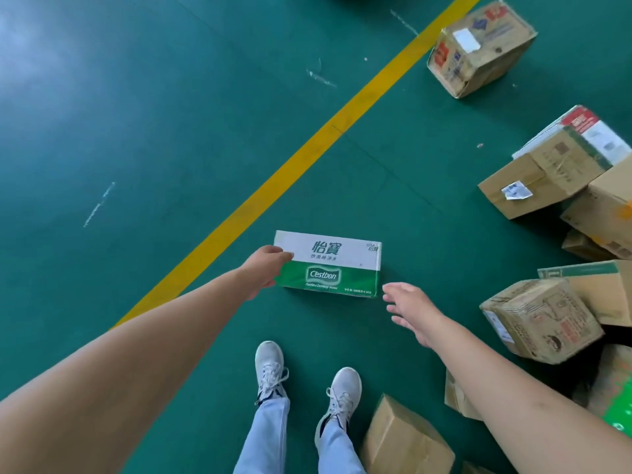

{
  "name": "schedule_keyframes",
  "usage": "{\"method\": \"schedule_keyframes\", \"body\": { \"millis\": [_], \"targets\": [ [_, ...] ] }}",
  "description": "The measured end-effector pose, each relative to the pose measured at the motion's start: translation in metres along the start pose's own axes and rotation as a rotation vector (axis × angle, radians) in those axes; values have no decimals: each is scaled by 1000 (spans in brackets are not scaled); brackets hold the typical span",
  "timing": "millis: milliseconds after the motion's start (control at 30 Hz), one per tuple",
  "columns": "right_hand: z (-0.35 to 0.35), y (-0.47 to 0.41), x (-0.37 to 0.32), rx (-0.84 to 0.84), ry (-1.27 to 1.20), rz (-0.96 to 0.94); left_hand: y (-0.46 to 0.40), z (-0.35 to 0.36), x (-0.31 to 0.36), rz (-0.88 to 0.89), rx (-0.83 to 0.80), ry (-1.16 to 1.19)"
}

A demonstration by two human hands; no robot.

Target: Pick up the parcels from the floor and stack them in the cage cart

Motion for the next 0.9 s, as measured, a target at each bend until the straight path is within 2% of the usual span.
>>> {"method": "schedule_keyframes", "body": {
  "millis": [233, 500, 667, 900],
  "targets": [
    [44, -143, 21, 78, -5, 46, -161, 6, -28, -71, 6, -58],
    [56, -253, 54, 256, -22, 46, -275, 16, -61, -143, 86, -187],
    [55, -291, 86, 310, -63, 90, -316, 33, -90, -216, 73, -169],
    [57, -302, 106, 242, -204, 123, -314, 41, -88, -230, 78, -38]
  ]
}}
Point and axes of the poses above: each hand's wrist, its own y-axis away from the middle knuckle, its own z-axis out of the palm, x = y × z, the point moved 9 cm from there along -y, towards the middle knuckle, and after that the axes turned 1 degree about -z, right-handed, at the moved point
